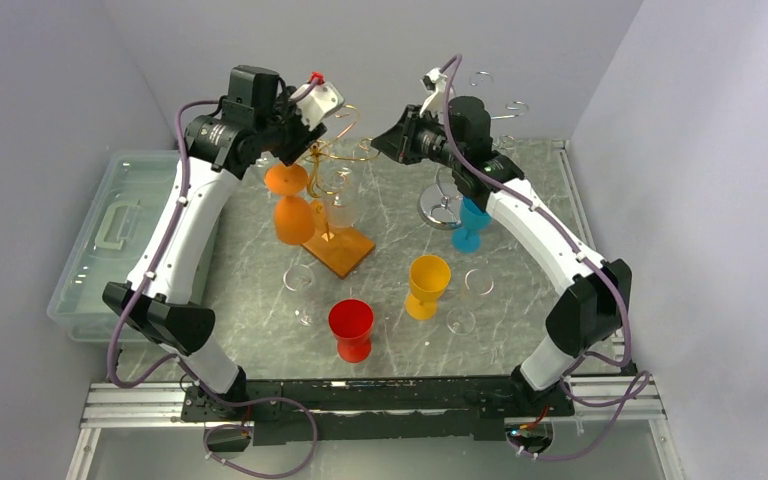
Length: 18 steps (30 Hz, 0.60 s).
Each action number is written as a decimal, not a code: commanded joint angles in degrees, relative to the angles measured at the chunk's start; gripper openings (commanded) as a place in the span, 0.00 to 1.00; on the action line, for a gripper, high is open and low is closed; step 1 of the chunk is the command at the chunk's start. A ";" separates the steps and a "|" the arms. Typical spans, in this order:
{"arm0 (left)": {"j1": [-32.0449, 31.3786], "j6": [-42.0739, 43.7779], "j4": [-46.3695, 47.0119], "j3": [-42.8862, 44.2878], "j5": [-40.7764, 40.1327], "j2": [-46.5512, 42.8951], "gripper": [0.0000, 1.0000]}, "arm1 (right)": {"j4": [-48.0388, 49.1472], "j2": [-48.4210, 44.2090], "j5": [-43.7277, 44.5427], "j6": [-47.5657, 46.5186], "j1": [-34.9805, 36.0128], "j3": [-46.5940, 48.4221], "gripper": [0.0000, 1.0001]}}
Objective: Place the wine glass upside down on the wine glass rack
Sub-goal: Adjust the wine rack at the center of the board.
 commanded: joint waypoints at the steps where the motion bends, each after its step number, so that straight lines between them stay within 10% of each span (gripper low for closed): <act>1: -0.06 -0.87 -0.31 3.38 1.33 -1.13 0.52 | 0.73 -3.36 1.26 0.35 1.46 -2.48 0.00; 18: -2.68 -4.03 -8.04 6.36 8.23 -1.67 0.51 | 2.13 -5.68 19.13 6.36 8.83 -9.67 0.00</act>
